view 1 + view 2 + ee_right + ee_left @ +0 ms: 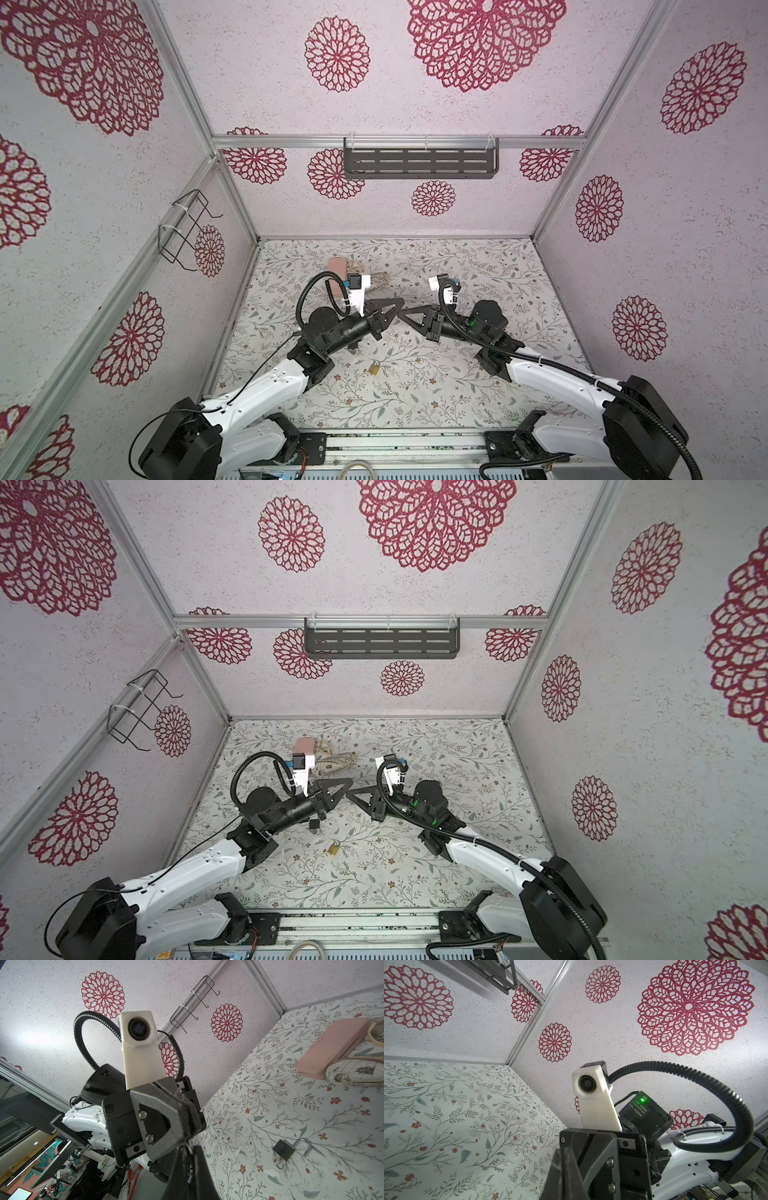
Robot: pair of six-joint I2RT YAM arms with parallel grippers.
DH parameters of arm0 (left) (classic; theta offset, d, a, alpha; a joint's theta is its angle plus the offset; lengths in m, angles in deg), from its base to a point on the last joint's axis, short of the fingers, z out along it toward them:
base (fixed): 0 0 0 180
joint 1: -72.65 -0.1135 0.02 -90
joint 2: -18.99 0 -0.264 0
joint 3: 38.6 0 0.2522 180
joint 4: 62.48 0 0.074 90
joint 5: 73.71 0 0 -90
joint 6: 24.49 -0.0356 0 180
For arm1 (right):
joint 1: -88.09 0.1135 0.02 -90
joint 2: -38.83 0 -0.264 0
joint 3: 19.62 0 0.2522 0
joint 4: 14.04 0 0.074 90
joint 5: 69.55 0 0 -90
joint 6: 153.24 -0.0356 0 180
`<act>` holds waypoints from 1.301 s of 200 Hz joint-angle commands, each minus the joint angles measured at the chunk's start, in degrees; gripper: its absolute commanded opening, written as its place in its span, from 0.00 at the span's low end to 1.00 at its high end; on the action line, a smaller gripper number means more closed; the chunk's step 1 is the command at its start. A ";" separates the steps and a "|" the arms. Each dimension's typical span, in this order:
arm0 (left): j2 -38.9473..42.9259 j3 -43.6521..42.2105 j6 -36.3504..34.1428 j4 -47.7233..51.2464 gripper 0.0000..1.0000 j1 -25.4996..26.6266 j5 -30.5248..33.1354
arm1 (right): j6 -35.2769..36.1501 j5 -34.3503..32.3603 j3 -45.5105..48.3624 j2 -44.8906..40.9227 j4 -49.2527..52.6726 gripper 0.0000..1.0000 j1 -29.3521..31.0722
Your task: Unlock with the key
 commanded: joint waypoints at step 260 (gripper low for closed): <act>5.11 7.79 2.05 63.82 0.53 2.69 21.58 | 7.68 -15.56 9.74 -6.98 20.75 0.00 0.40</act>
